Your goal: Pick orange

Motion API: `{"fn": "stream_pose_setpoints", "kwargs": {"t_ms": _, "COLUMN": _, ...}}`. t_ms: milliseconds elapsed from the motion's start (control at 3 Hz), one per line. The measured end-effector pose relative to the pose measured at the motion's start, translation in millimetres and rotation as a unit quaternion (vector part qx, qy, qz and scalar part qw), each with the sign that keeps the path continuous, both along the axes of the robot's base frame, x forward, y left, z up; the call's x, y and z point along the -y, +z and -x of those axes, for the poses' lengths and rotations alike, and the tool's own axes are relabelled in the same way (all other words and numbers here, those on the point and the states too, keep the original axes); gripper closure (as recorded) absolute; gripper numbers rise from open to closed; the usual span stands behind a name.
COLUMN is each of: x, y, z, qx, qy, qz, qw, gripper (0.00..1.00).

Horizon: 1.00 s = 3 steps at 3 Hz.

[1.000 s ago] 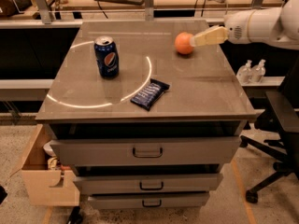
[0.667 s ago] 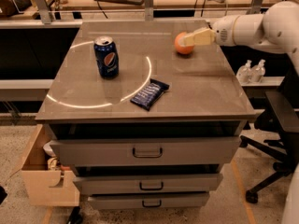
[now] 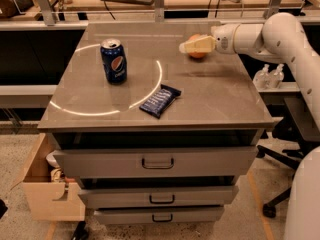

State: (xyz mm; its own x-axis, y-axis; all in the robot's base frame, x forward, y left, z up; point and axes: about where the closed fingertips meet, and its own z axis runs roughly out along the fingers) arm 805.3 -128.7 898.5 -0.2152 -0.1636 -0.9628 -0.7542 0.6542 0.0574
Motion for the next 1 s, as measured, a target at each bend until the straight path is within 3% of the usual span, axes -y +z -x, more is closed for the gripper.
{"fn": "stream_pose_setpoints", "kwargs": {"t_ms": 333, "x": -8, "y": -13, "z": -10, "qx": 0.001, "qy": 0.004, "qz": -0.003, "qw": 1.0, "gripper": 0.0}}
{"fn": "stream_pose_setpoints", "kwargs": {"t_ms": 1000, "x": -27, "y": -31, "z": -18, "qx": -0.002, "qy": 0.017, "qz": -0.003, "qw": 0.9998, "gripper": 0.4}}
